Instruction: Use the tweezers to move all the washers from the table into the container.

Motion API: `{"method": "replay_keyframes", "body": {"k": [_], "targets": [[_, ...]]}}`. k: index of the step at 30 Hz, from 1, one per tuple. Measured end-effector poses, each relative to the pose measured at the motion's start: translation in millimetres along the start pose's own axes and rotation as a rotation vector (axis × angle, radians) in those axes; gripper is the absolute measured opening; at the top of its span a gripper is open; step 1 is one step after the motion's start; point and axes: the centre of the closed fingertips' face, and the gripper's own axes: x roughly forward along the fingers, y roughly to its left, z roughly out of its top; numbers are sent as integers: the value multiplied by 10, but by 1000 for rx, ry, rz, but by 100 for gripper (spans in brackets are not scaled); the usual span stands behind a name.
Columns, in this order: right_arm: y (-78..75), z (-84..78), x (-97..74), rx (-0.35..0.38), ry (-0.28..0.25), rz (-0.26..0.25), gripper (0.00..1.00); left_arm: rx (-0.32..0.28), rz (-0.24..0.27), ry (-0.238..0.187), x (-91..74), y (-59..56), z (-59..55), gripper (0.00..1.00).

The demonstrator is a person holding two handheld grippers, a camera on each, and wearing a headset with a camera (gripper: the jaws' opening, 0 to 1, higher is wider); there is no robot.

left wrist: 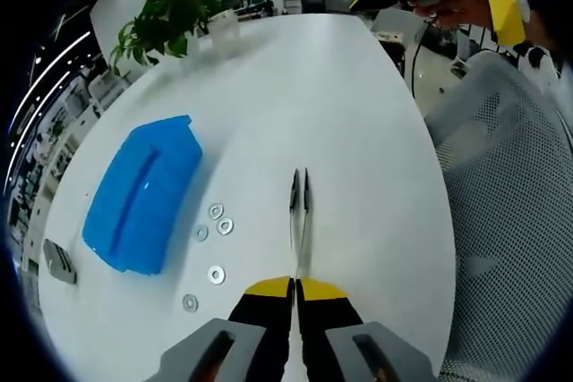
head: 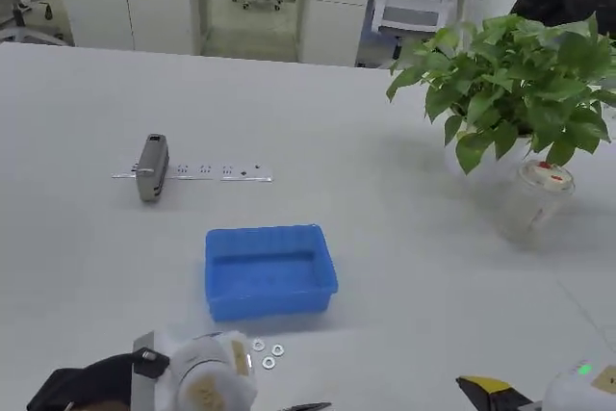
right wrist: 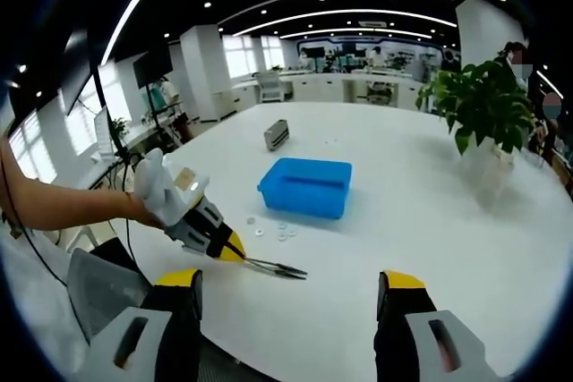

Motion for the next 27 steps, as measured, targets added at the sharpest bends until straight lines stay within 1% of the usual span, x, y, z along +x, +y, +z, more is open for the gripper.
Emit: {"method": "replay_keyframes", "body": {"k": [4,6,8,11,12,13,16,18,19,20,21,23,24,25,26,27], "targets": [[95,-29,47,-22,15,22,78,36,34,-25,-142,-11,96,0],[157,-13,56,-23,13,44,77,34,40,-40,-222,-33,149,0],[214,15,73,-26,2,63,75,6,43,-70,-308,-59,218,0],[272,18,109,-52,2,80,72,-33,44,-94,-435,-106,268,0],[293,26,121,-66,-3,87,69,-51,50,-118,-488,-121,301,0],[312,26,136,-70,-4,96,68,-59,55,-133,-524,-127,314,0],[363,12,187,-88,8,120,67,-86,70,-155,-634,-147,334,0],[407,-8,227,-111,24,148,63,-124,76,-188,-704,-152,367,0],[434,-13,259,-124,29,165,62,-146,83,-203,-747,-151,379,0],[461,-18,284,-134,35,182,61,-151,85,-212,-779,-153,384,0],[508,-24,319,-151,48,213,59,-154,89,-219,-818,-157,387,0],[589,-15,373,-186,56,265,56,-153,95,-233,-886,-162,400,0],[658,-10,422,-215,60,311,53,-155,96,-238,-915,-160,407,0],[696,-20,459,-232,74,339,49,-157,95,-246,-947,-158,416,0],[766,-32,510,-259,95,390,46,-159,91,-252,-995,-162,428,0],[794,-42,540,-280,110,412,41,-159,88,-256,-1023,-164,433,0]]}}
